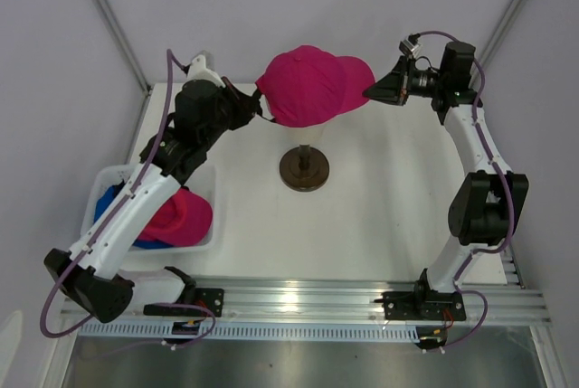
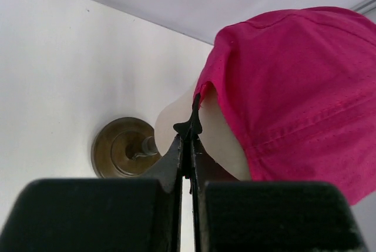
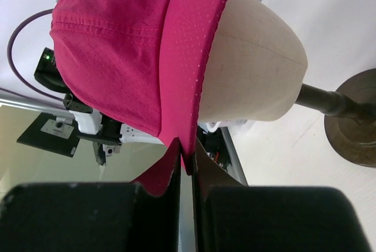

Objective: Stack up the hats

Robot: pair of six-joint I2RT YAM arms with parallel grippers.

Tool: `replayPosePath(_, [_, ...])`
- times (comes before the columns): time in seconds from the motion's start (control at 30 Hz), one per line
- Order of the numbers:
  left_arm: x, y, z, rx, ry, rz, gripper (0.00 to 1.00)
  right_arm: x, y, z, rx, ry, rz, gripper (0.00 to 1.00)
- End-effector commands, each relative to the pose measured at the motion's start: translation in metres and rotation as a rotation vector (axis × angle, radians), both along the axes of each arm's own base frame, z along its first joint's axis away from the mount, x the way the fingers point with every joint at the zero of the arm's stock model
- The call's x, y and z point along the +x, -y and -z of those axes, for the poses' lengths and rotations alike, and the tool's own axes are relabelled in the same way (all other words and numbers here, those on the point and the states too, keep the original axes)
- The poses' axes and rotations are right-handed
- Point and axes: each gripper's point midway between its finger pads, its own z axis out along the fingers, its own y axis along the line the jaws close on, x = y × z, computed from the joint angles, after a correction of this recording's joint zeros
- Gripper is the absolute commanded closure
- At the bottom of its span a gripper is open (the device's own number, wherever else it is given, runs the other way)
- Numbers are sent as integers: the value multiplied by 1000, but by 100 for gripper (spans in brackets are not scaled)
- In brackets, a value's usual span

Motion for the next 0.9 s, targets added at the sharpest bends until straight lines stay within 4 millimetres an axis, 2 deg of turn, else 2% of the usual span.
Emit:
replayPosePath(0.0, [-7, -5, -38, -13, 104, -1, 99, 32, 4, -8, -19, 77, 97, 92])
replayPosePath(0.3, [-23, 14, -38, 34, 111, 63, 99, 51, 8, -30, 3, 101, 123, 91])
replayPosePath(0.53, [-44, 6, -44, 0, 132, 26, 99, 64, 9, -37, 21, 116, 142, 91])
replayPosePath(0.57, [-47, 8, -39, -4, 127, 29, 99, 65, 9, -38, 23, 114, 143, 91])
replayPosePath(0.67, [-53, 5, -47, -26, 152, 20, 99, 69, 9, -42, 33, 116, 146, 92])
replayPosePath(0.87, [-58, 15, -53, -29, 156, 61, 99, 71, 8, -59, 51, 138, 144, 98])
